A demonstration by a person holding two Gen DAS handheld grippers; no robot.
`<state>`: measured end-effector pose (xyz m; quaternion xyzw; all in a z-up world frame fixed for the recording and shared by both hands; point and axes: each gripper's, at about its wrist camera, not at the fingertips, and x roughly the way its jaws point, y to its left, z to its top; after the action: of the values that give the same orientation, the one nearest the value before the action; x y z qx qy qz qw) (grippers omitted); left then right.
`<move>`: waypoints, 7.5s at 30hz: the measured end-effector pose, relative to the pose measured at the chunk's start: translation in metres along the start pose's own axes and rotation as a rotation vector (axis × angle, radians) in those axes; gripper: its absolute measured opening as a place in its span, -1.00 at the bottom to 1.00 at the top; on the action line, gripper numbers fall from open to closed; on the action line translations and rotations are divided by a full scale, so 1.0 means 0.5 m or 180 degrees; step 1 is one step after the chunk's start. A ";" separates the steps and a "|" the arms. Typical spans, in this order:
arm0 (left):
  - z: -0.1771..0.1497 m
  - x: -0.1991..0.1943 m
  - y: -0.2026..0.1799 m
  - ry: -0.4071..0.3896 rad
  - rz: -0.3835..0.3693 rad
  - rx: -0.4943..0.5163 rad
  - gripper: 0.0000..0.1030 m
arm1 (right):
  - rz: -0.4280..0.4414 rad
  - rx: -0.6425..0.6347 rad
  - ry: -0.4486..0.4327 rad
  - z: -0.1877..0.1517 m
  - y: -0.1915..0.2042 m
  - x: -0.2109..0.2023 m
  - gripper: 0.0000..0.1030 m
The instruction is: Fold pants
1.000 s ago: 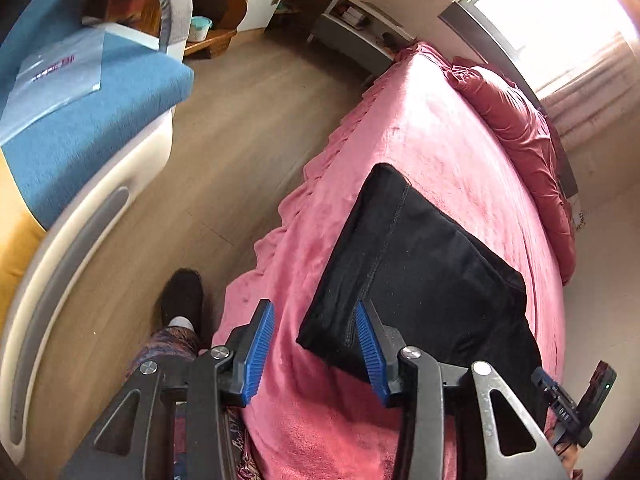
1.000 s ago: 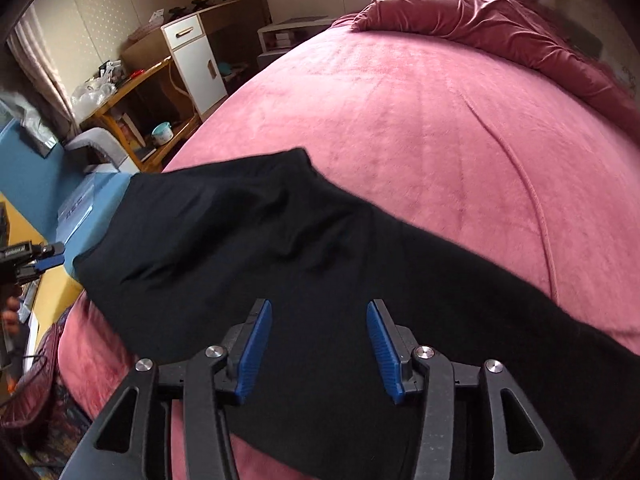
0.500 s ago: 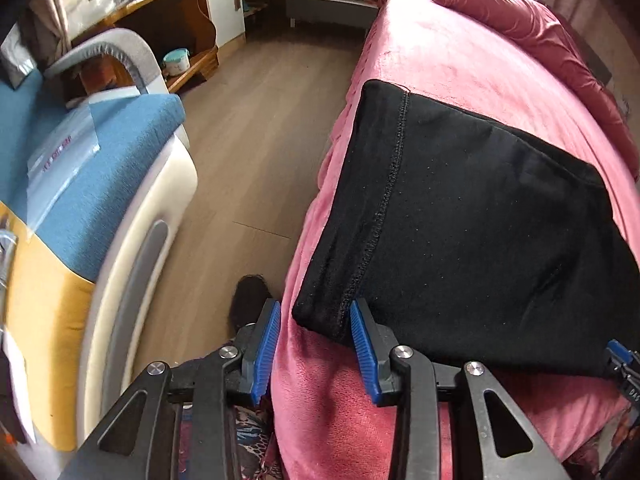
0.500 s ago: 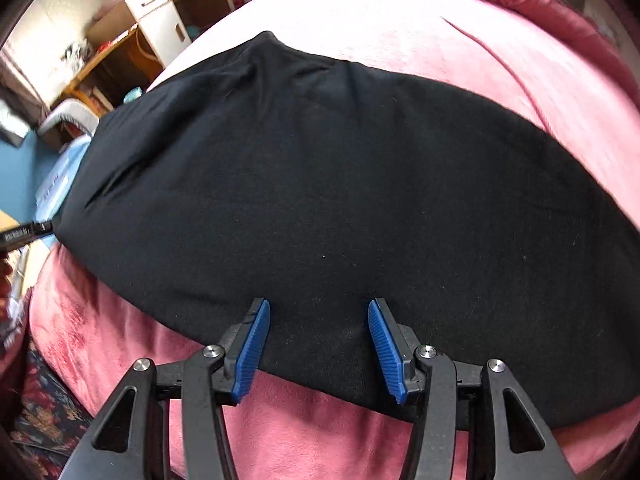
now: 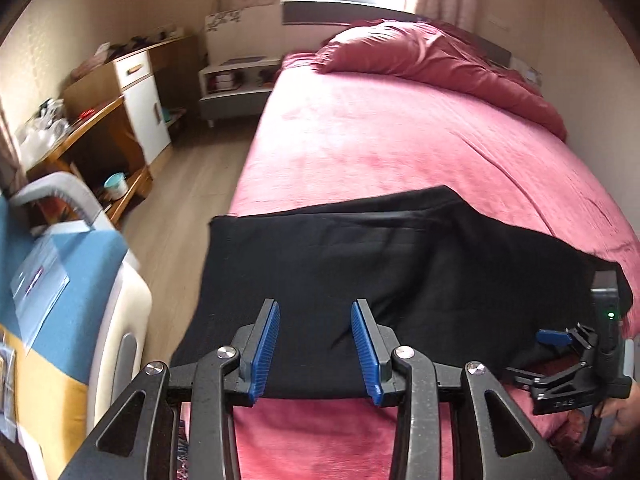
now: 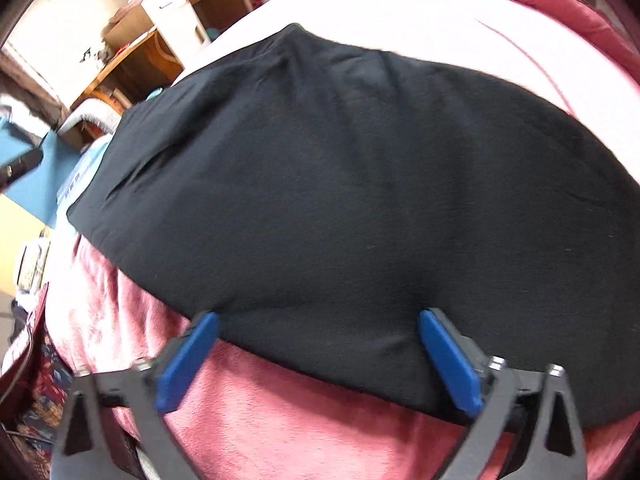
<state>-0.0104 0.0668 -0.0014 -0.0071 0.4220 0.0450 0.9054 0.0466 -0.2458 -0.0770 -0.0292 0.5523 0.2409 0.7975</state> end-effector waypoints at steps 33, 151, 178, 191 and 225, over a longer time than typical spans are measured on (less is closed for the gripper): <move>-0.005 0.193 -0.132 0.1029 -0.0786 0.0199 -0.26 | -0.0024 0.1437 -0.0707 -0.116 -0.231 -0.201 0.07; 0.072 0.278 -0.105 0.1547 -0.2406 -0.1107 0.08 | 0.0163 0.0132 -0.0485 0.054 -0.067 -0.124 -0.54; 0.259 0.178 -0.253 0.1164 -0.2746 -0.0284 -0.68 | -0.0128 0.1716 -0.0666 -0.217 -0.347 -0.309 0.56; 0.338 0.093 -0.227 0.0719 -0.2969 -0.0379 -0.73 | -0.0766 0.2190 -0.0857 -0.145 -0.359 -0.247 0.64; 0.056 0.228 -0.162 0.0713 -0.1251 0.0171 -0.75 | -0.0552 0.0922 -0.0770 0.048 -0.257 -0.253 0.49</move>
<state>0.0909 -0.0038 -0.0725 -0.0699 0.5115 -0.1445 0.8441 0.0862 -0.3964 0.0172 0.0675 0.4769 0.0910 0.8716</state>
